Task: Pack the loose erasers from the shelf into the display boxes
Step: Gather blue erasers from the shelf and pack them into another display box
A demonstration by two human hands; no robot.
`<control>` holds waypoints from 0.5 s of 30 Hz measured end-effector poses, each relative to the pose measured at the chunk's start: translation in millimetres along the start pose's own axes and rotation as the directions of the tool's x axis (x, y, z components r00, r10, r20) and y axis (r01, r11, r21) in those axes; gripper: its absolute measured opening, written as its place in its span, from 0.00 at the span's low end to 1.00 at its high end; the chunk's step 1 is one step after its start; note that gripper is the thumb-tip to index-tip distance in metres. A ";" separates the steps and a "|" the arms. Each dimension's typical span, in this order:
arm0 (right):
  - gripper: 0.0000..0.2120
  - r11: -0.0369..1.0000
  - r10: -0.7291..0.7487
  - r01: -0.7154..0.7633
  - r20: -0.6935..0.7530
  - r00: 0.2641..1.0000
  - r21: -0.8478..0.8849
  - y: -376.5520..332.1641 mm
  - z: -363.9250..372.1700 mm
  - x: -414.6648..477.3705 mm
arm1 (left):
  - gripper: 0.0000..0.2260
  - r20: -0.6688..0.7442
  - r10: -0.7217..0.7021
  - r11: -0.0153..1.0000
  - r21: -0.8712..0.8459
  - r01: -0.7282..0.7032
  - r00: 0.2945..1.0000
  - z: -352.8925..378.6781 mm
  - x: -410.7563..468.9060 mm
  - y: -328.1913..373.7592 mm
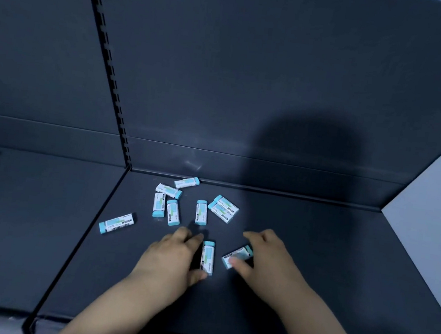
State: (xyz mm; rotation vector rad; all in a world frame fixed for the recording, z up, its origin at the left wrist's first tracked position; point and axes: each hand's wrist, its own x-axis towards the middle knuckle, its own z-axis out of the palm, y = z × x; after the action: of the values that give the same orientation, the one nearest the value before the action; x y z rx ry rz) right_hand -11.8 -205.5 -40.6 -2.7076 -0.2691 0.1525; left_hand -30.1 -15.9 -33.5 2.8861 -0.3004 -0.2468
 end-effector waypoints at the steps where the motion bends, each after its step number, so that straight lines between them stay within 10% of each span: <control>1: 0.30 1.000 0.019 -0.019 0.035 0.999 -0.010 -2.6 2.3 -0.7 | 0.31 0.012 0.007 1.000 -0.008 -0.007 1.000 -0.4 1.4 -1.6; 15: 0.31 0.988 -0.155 0.150 0.149 0.977 0.045 -4.5 0.8 7.8 | 0.35 0.044 0.112 0.993 -0.053 -0.109 0.993 2.4 13.6 -2.8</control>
State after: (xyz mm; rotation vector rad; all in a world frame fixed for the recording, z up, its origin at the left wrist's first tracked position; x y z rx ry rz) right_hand -5.0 -199.5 -40.0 -2.6328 -0.5134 0.3161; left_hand -16.9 -16.8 -38.4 2.8059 -0.4546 -0.2989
